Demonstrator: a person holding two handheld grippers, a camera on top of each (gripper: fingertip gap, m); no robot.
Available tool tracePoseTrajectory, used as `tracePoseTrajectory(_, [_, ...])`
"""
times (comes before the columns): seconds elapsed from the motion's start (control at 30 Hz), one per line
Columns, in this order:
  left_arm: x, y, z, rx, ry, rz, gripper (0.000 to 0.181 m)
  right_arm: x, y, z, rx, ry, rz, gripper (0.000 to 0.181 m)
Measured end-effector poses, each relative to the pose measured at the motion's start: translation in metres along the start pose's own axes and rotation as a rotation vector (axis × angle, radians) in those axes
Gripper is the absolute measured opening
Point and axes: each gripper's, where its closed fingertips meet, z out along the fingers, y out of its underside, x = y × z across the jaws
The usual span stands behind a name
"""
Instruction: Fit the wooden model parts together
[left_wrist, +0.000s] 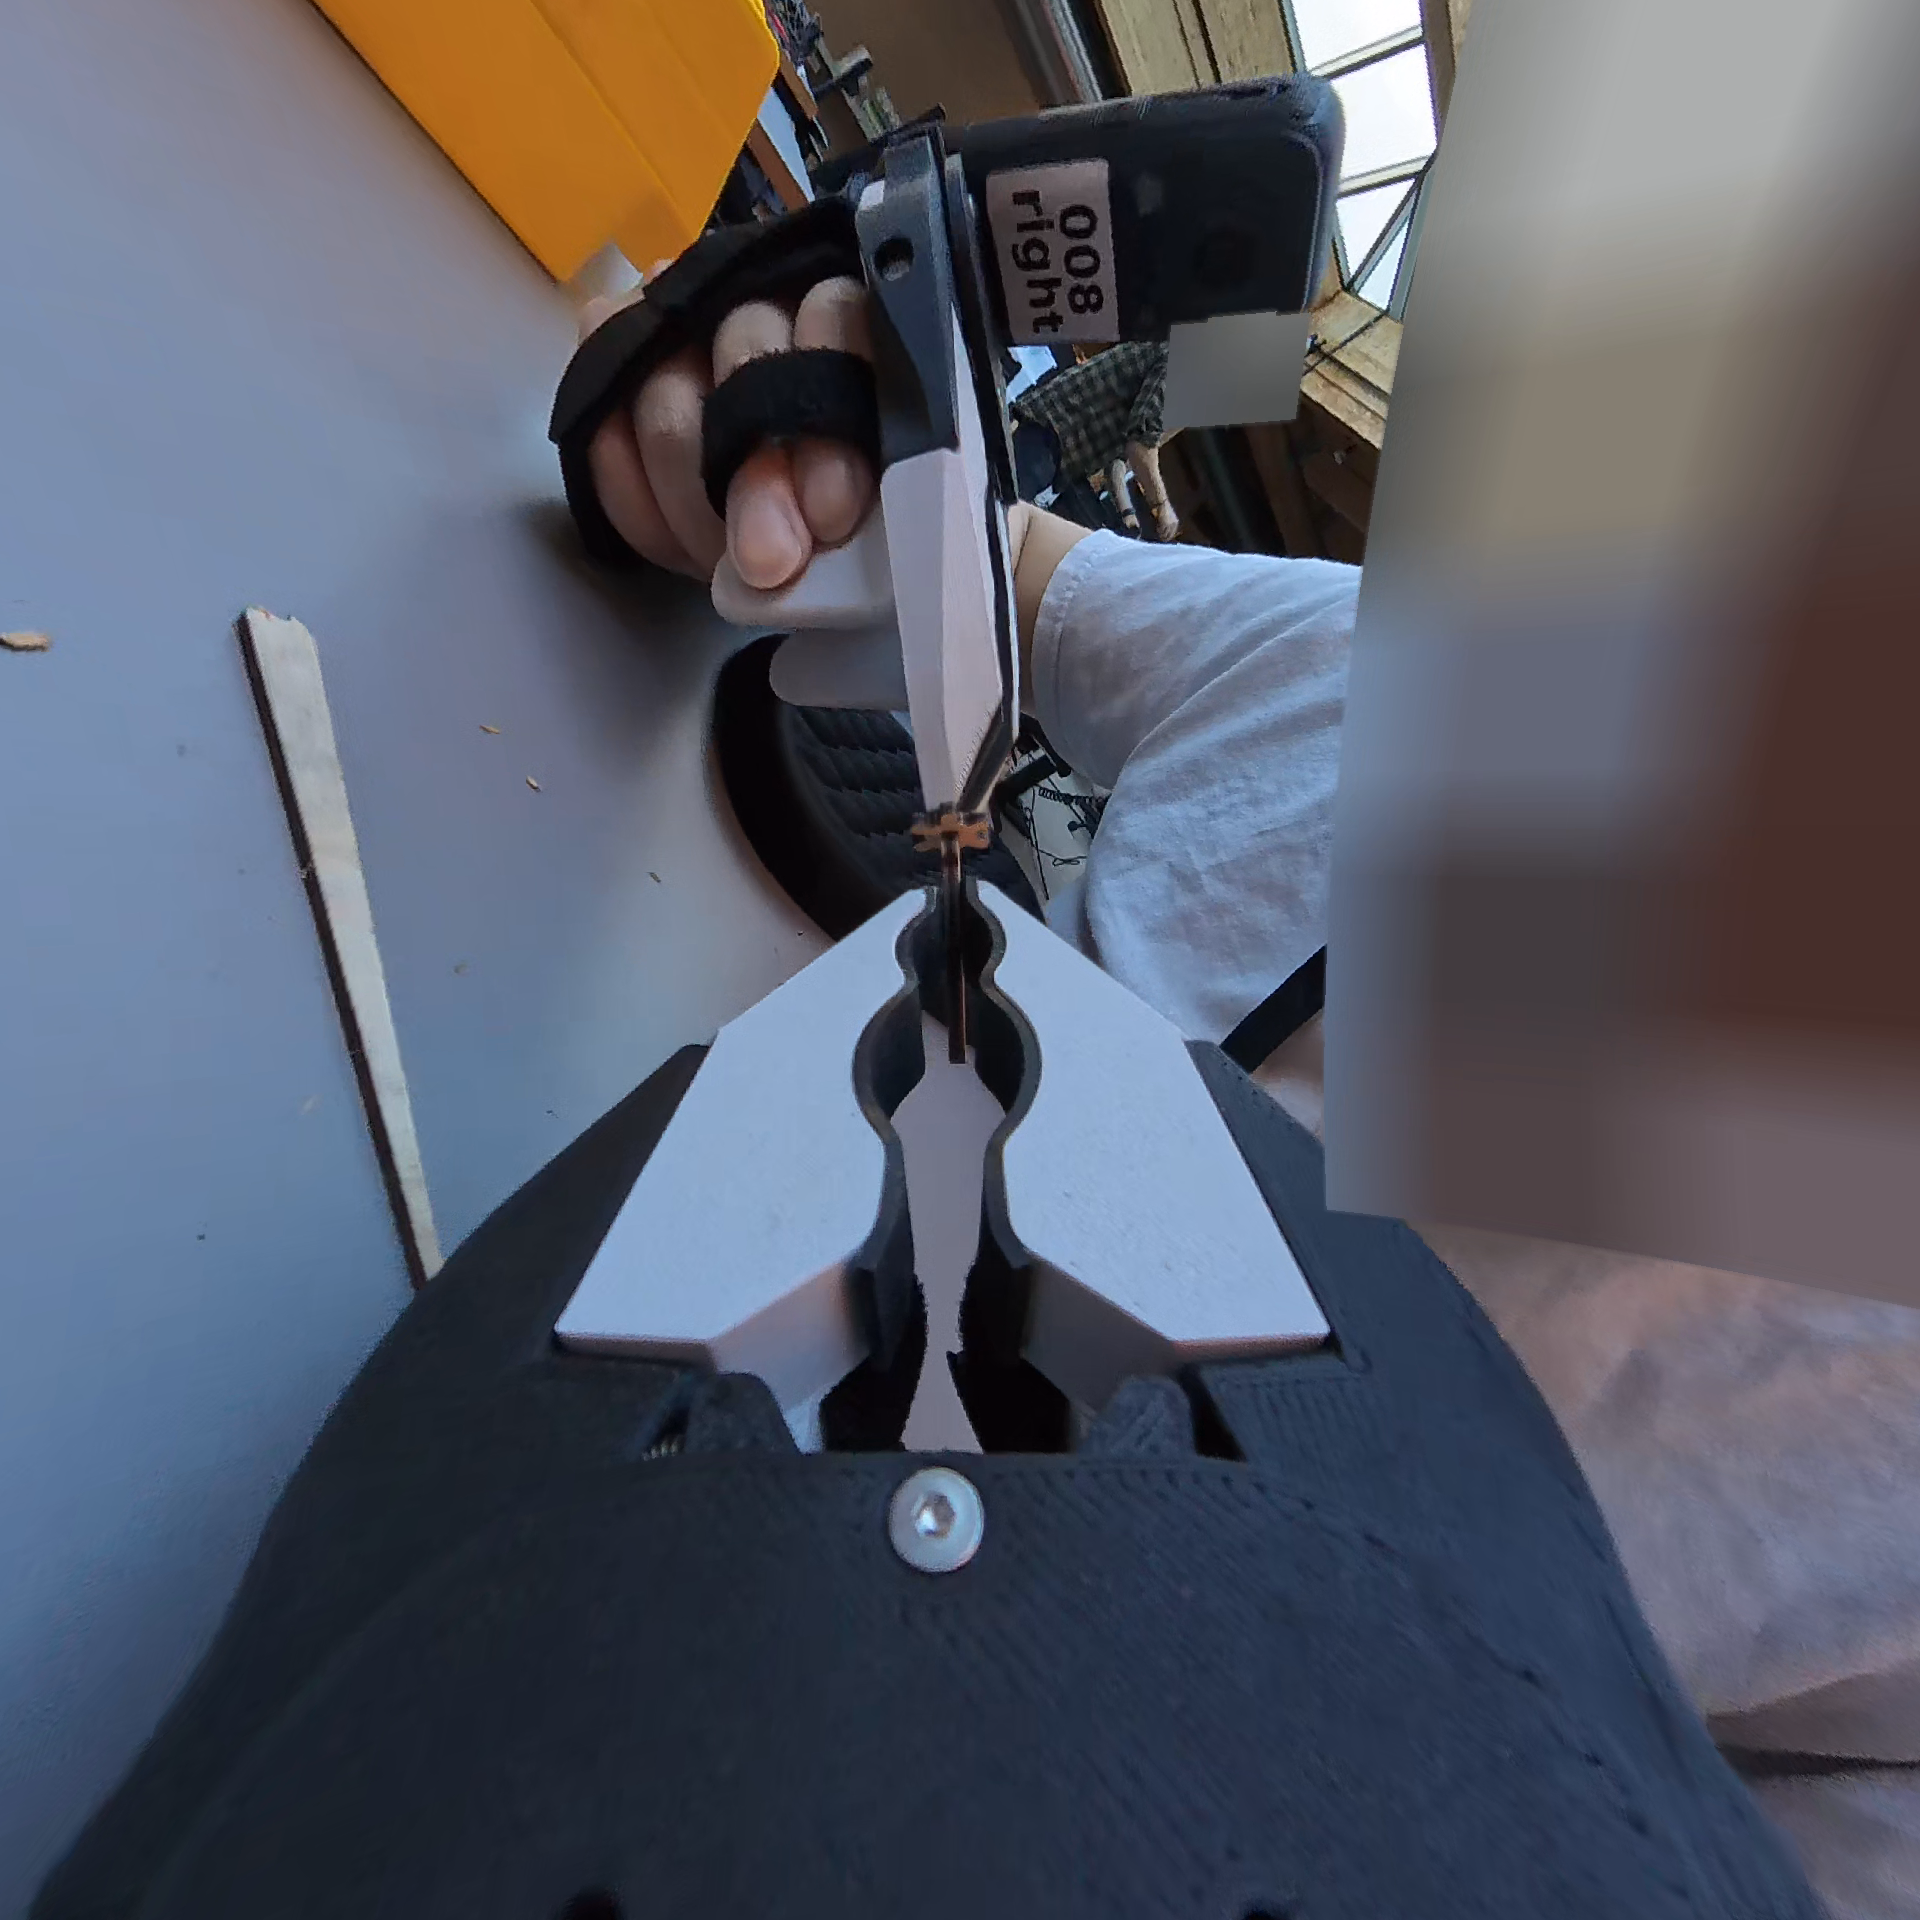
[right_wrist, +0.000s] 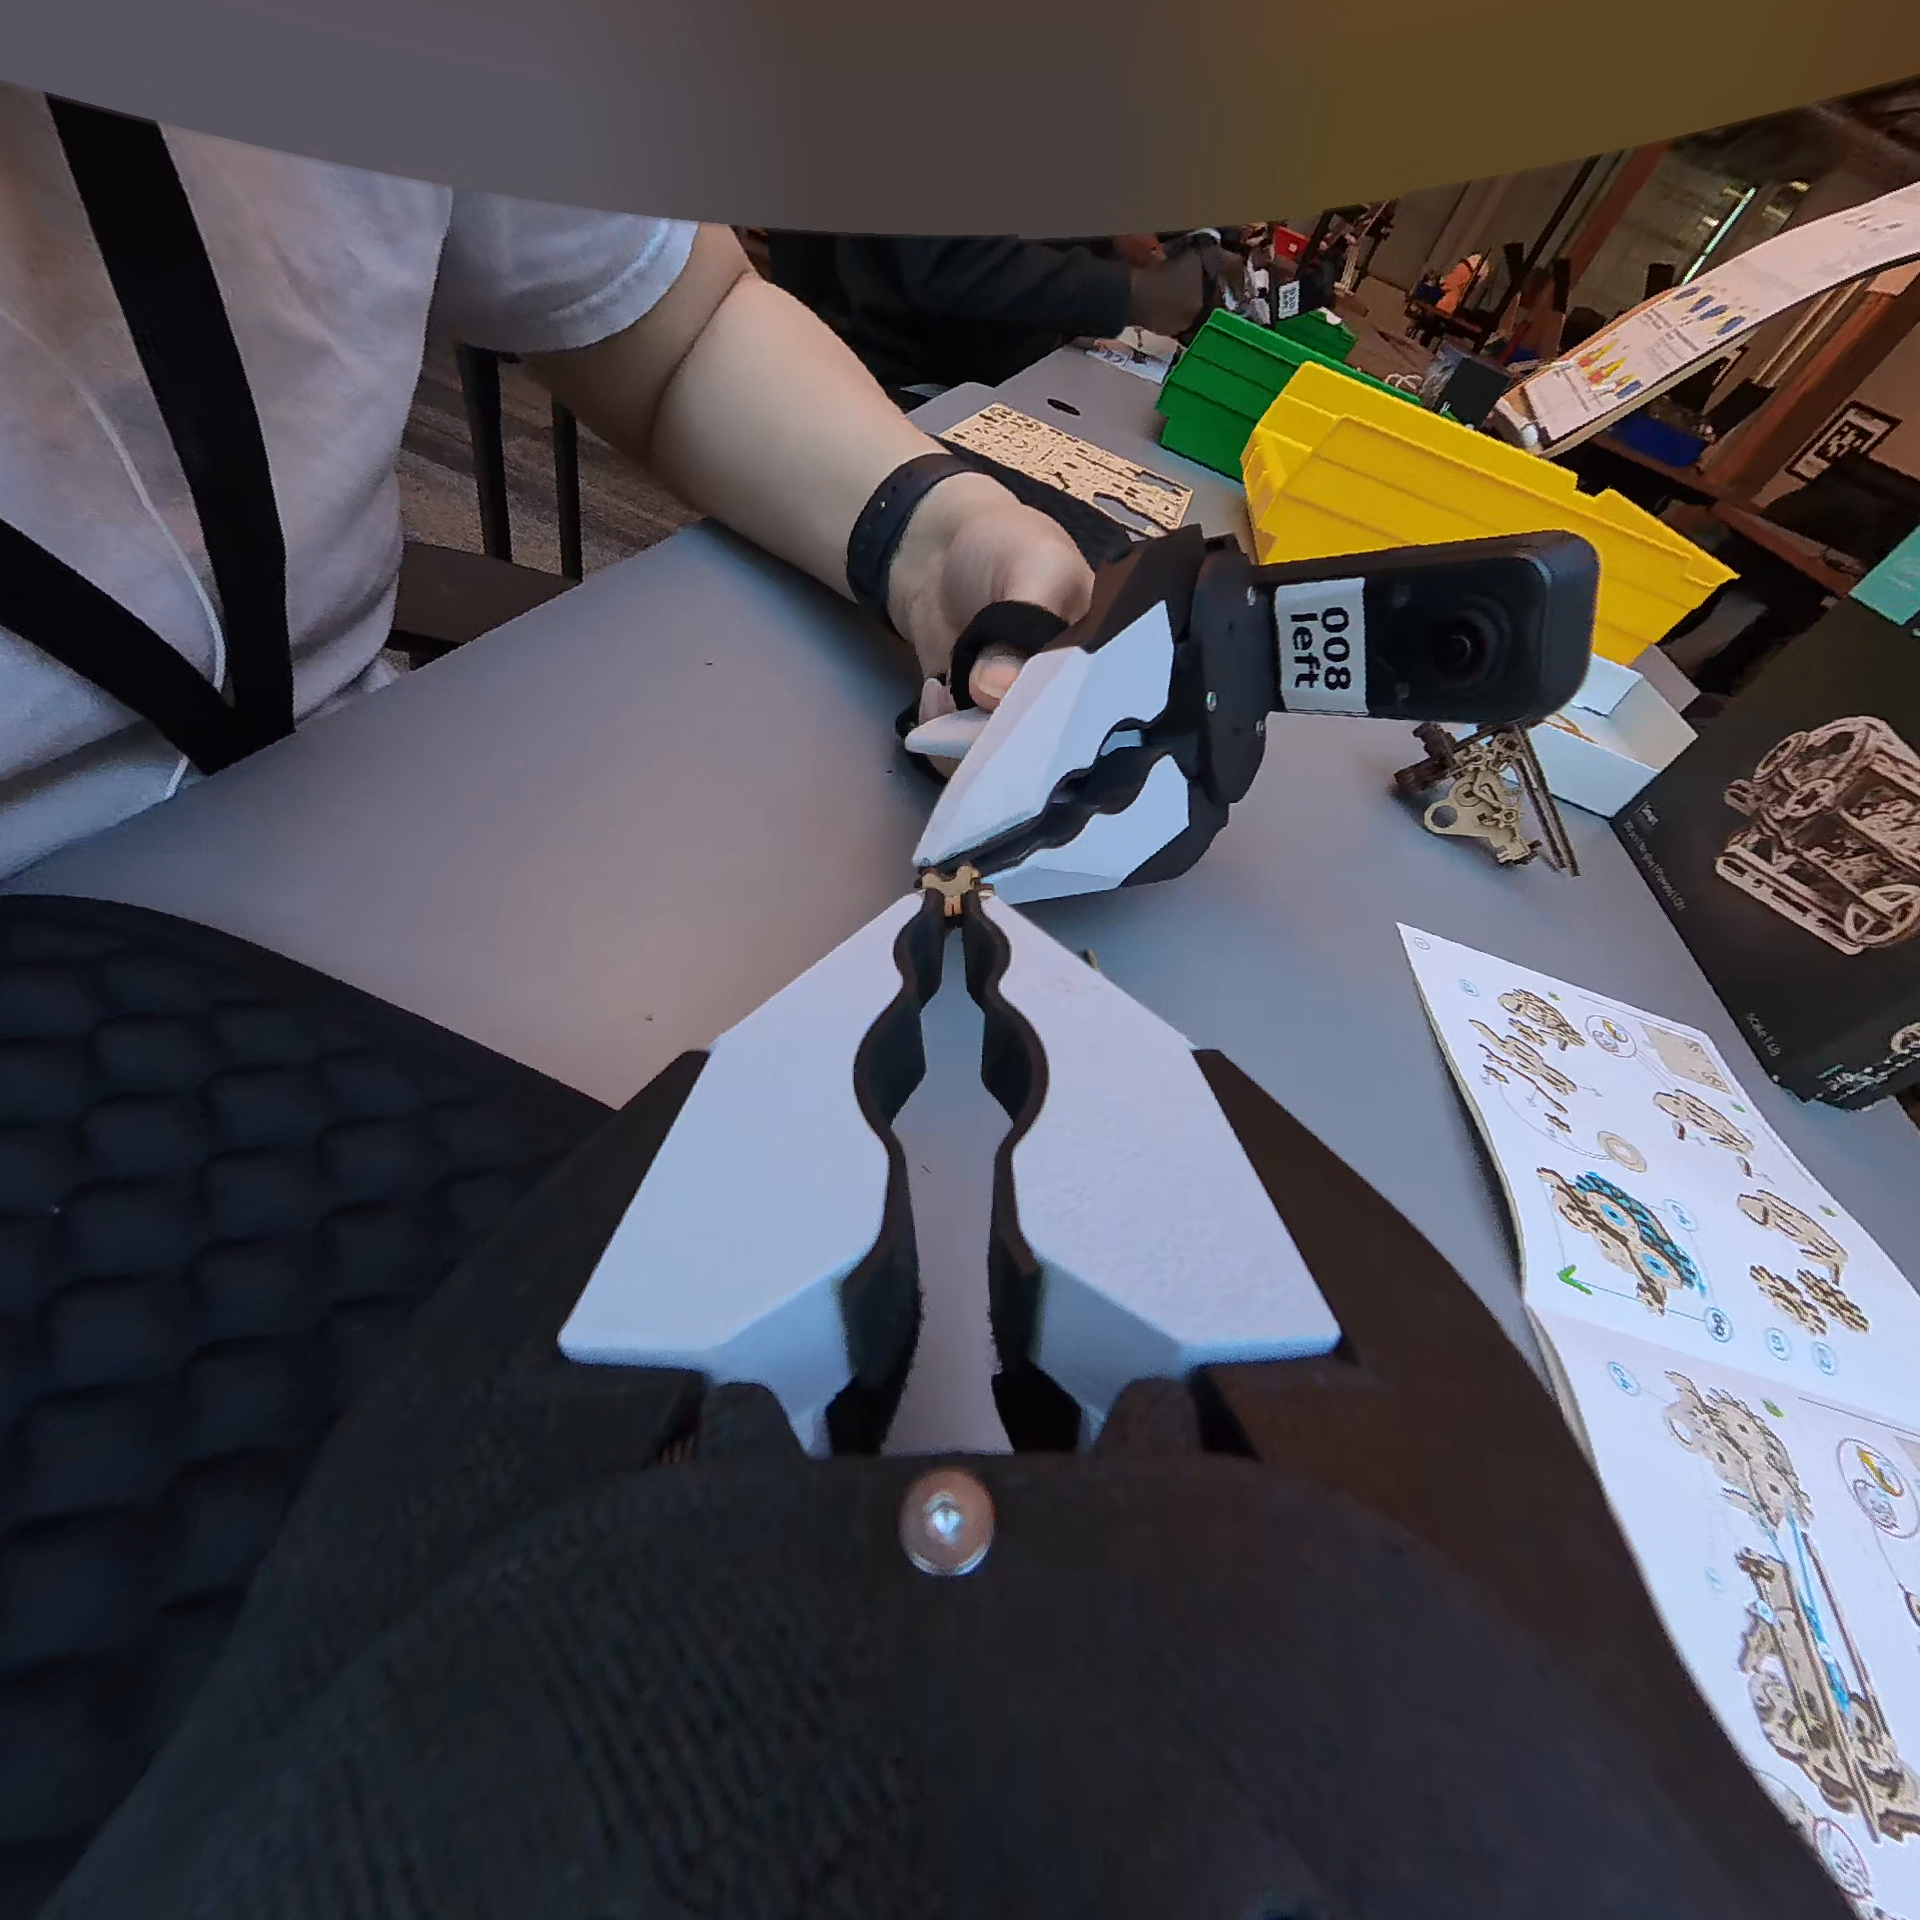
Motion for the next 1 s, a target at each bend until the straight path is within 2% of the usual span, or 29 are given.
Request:
tracePoseTrajectory(0.13, [-0.001,0.002,0.001,-0.017,-0.007,0.002,0.0,-0.001,0.001,0.0,-0.01,0.0,-0.003,0.0])
tracePoseTrajectory(0.3, [-0.003,-0.008,-0.001,0.052,-0.023,0.007,0.0,0.012,0.0,-0.005,0.015,0.017,0.072,0.002])
tracePoseTrajectory(0.43, [-0.007,-0.017,-0.006,0.123,-0.066,0.03,0.0,0.021,-0.004,-0.005,0.047,0.057,0.171,0.014])
tracePoseTrajectory(0.5, [-0.008,-0.023,-0.01,0.168,-0.097,0.055,0.0,0.032,0.0,-0.006,0.008,0.139,0.191,0.016])
tracePoseTrajectory(0.63, [-0.013,-0.034,-0.016,0.247,-0.206,0.129,0.0,0.04,0.0,-0.004,-0.07,0.266,0.111,0.021])
tracePoseTrajectory(0.73, [-0.013,-0.035,-0.012,0.244,-0.267,0.205,0.0,0.039,0.005,0.001,-0.108,0.273,0.08,0.021])
tracePoseTrajectory(0.83, [-0.01,-0.035,-0.01,0.242,-0.269,0.237,0.0,0.039,0.001,-0.001,-0.049,0.244,0.118,0.02])
tracePoseTrajectory(0.9, [-0.005,-0.042,-0.015,0.305,-0.233,0.239,0.0,0.047,-0.006,-0.01,0.03,0.26,0.197,0.021])
tracePoseTrajectory(1.0, [-0.008,-0.051,-0.025,0.396,-0.229,0.195,0.0,0.071,-0.017,-0.029,0.095,0.404,0.208,0.023])
